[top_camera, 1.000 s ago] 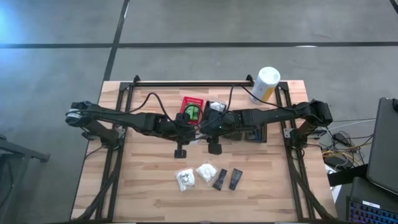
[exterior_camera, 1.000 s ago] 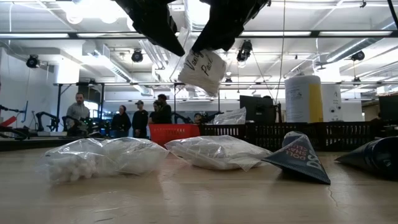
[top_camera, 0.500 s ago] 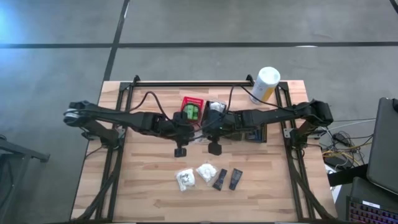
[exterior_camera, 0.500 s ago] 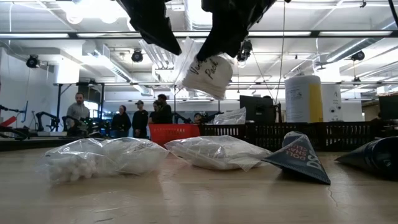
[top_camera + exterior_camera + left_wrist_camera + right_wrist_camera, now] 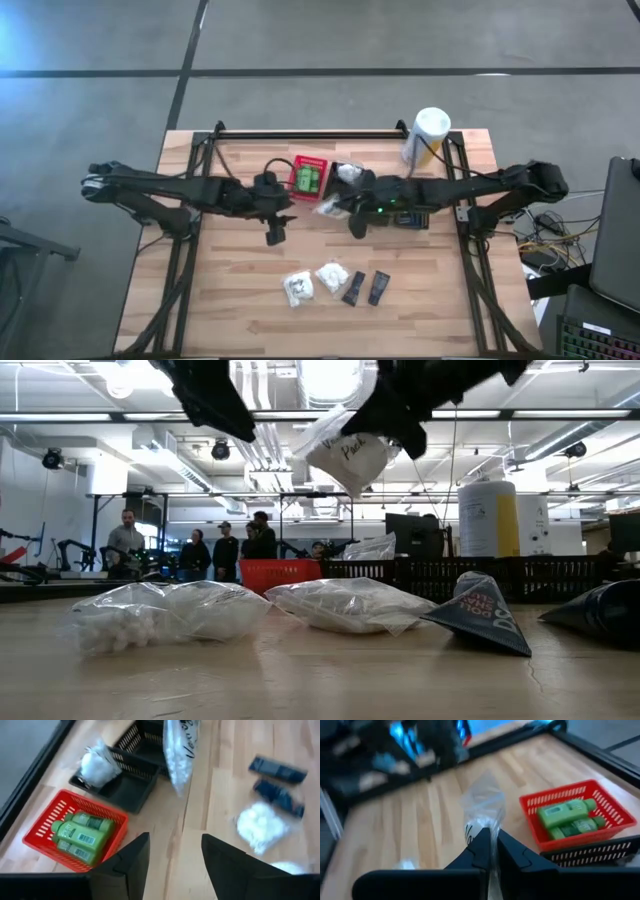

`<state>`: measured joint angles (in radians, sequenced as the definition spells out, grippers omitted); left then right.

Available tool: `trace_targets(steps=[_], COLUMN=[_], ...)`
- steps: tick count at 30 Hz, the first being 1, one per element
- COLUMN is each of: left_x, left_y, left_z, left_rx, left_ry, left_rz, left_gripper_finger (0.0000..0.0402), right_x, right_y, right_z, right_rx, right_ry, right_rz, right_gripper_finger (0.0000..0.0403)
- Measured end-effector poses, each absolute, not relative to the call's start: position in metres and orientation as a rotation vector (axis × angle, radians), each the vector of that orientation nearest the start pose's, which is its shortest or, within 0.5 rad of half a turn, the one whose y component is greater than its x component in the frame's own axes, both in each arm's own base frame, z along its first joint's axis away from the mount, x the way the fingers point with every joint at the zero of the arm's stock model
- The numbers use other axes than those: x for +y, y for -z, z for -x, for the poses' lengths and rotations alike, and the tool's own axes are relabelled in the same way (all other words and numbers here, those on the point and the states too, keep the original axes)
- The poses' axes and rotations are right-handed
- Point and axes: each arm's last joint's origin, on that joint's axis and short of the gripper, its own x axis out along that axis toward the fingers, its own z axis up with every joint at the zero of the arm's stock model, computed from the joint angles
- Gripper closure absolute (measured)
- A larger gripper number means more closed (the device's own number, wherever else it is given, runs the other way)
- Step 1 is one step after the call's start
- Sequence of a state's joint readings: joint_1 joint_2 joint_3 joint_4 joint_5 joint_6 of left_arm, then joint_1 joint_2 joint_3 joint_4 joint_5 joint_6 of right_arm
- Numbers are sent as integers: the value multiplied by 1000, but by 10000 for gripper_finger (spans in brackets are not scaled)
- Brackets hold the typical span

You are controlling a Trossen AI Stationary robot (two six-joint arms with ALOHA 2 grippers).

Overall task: Pick & Place Travel size toiletries
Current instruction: Put the cotton pack into the left black bin

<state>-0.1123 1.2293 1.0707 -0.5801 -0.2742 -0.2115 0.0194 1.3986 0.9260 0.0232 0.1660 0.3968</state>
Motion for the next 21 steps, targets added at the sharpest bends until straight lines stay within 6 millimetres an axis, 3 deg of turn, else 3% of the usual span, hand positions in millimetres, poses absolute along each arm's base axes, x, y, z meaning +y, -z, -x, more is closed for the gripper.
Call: trace_targets(steps=[14,21], left_x=[-14,-14], left_y=[-314,-304], left_z=[-218,-217], left_rx=[394,396], left_ry=[-323,-325], left_rz=[228,228], left_gripper_finger=[218,218], right_x=[-74,-88], right_y=[-195,-162], right_z=[-265,-275], right_rx=[-3,-9], right_ry=[506,554], right_rz=[-709,-786], right_gripper_finger=[385,390])
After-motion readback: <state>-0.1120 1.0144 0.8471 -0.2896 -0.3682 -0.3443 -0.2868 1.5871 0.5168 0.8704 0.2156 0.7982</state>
